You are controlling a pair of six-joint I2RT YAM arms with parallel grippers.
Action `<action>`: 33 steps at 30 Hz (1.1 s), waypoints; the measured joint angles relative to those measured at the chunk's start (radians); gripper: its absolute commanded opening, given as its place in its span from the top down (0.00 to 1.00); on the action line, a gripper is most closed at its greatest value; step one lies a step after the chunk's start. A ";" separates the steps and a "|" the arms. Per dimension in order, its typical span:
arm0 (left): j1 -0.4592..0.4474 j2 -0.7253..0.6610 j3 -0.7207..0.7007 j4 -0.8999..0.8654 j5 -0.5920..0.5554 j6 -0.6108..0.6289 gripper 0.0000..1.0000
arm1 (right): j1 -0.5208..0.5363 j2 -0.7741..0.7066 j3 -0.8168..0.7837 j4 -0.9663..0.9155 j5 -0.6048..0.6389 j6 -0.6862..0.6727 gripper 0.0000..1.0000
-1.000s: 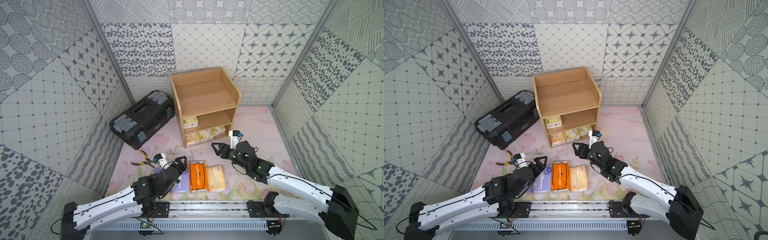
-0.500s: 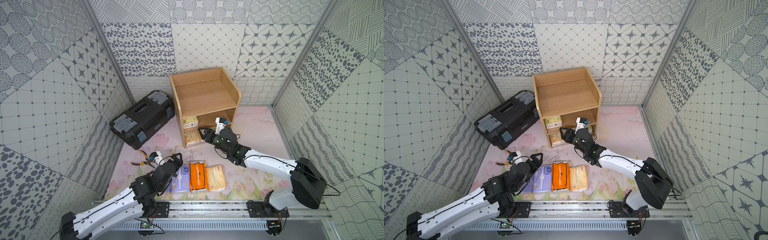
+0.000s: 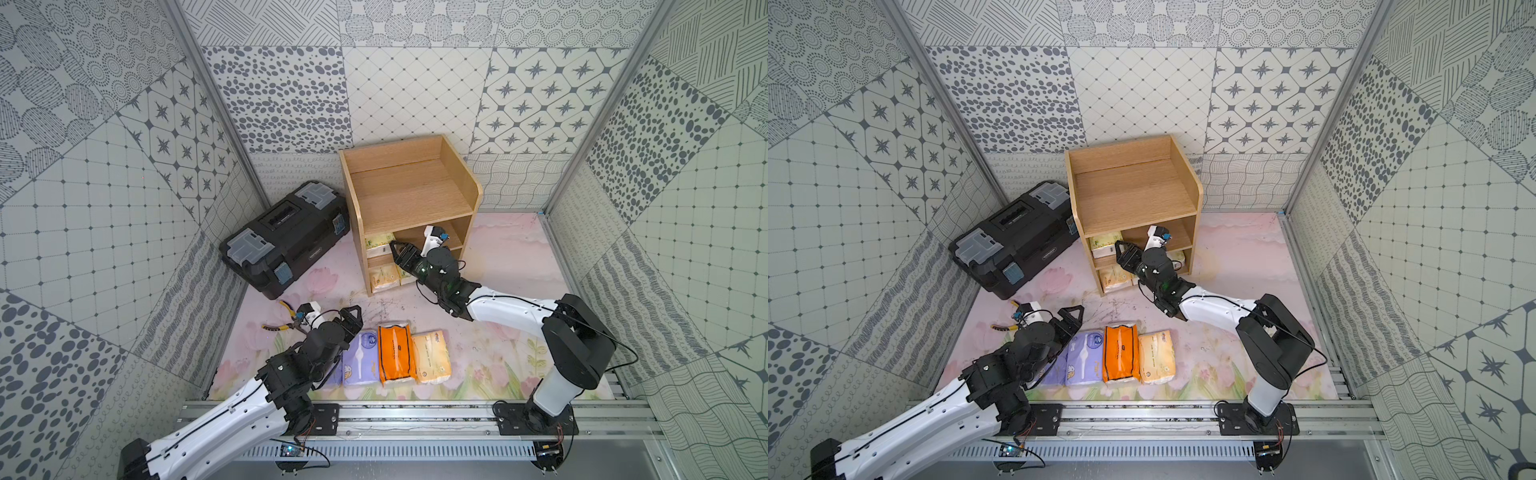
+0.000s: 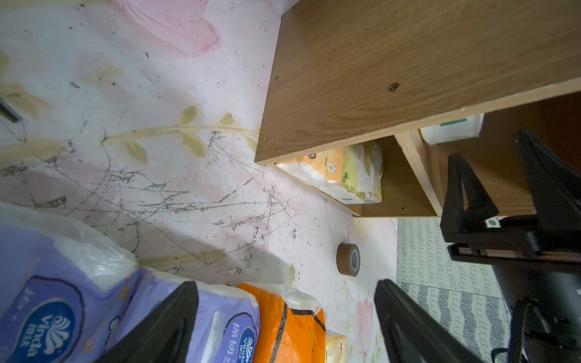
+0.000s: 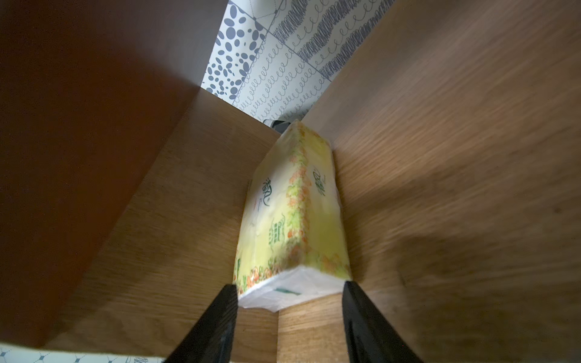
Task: Remove the tissue boxes from the shelf
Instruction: Pick up a box of tissues from the shelf.
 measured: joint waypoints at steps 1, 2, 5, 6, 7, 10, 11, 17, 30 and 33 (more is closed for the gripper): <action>0.003 0.000 -0.001 0.003 0.007 0.002 0.07 | -0.003 0.012 0.008 0.003 0.000 0.004 0.51; 0.005 0.000 -0.001 0.006 0.013 0.004 0.07 | -0.004 0.023 0.015 0.005 0.000 0.008 0.53; 0.013 -0.001 -0.002 0.009 0.031 0.011 0.07 | -0.010 0.067 0.049 0.012 -0.008 0.019 0.59; 0.015 -0.002 -0.002 0.009 0.034 0.013 0.07 | -0.010 0.077 0.056 0.013 -0.010 0.024 0.62; 0.017 -0.003 -0.001 0.009 0.037 0.015 0.07 | -0.011 0.088 0.063 0.014 -0.013 0.029 0.64; 0.021 -0.008 0.000 0.008 0.042 0.019 0.07 | -0.011 0.103 0.078 0.019 -0.016 0.037 0.71; 0.023 -0.009 0.000 0.008 0.045 0.021 0.07 | -0.011 0.105 0.079 0.021 -0.016 0.037 0.74; 0.024 -0.020 0.010 0.008 0.054 0.035 0.04 | -0.016 0.106 0.083 0.029 -0.013 0.039 0.90; 0.025 -0.051 -0.047 0.159 0.061 0.074 0.00 | -0.018 -0.053 -0.071 0.005 -0.013 0.039 1.00; 0.025 -0.013 -0.044 0.222 0.065 0.077 0.01 | -0.023 -0.108 -0.120 -0.008 -0.015 0.039 1.00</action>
